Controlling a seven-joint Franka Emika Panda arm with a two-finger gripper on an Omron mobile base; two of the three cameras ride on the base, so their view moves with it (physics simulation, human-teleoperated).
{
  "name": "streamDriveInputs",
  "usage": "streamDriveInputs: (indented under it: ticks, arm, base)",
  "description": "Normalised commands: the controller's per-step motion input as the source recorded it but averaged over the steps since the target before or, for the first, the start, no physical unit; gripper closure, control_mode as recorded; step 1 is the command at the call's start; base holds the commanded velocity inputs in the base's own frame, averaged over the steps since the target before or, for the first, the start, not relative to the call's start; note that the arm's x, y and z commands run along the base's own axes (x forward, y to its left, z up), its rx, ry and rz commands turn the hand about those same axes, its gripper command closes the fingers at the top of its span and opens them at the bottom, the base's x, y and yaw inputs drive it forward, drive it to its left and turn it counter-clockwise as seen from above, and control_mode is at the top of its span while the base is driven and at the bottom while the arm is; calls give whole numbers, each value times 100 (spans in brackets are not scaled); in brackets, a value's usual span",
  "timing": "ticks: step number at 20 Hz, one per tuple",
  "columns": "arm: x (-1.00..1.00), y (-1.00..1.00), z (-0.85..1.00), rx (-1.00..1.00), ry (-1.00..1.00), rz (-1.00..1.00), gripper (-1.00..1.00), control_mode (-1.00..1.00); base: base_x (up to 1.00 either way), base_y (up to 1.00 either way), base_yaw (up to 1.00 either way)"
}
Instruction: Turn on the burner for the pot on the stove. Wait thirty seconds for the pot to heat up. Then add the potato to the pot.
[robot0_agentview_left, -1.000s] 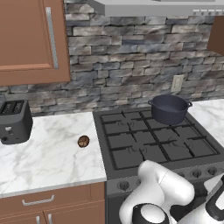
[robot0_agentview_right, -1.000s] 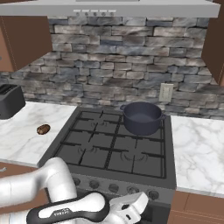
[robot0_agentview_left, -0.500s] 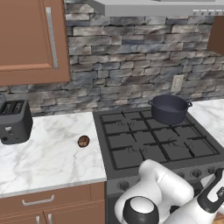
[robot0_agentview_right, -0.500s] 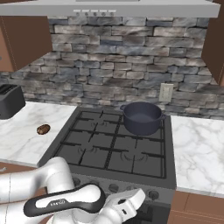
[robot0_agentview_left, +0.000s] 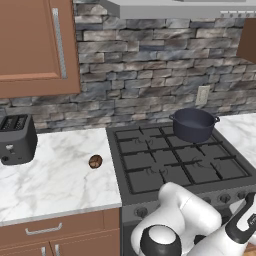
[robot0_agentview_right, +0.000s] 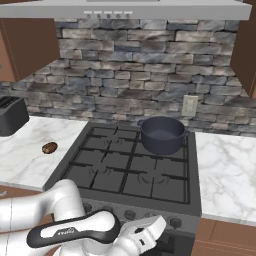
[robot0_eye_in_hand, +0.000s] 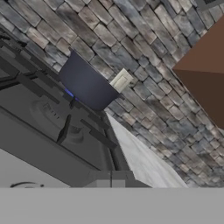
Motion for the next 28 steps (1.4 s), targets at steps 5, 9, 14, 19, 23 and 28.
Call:
streamDriveInputs:
  ticks: [5,9,14,19,23,28]
  arm:
    - [0,0,0,0,0,0,100,-100]
    - [0,0,0,0,0,0,100,-100]
    - [0,0,0,0,0,0,100,-100]
    - [0,0,0,0,0,0,100,-100]
    - [0,0,0,0,0,0,100,-100]
    - [0,0,0,0,0,0,100,-100]
  base:
    - [0,0,0]
    - [0,0,0]
    - [0,0,0]
    - [0,0,0]
    - [0,0,0]
    - [0,0,0]
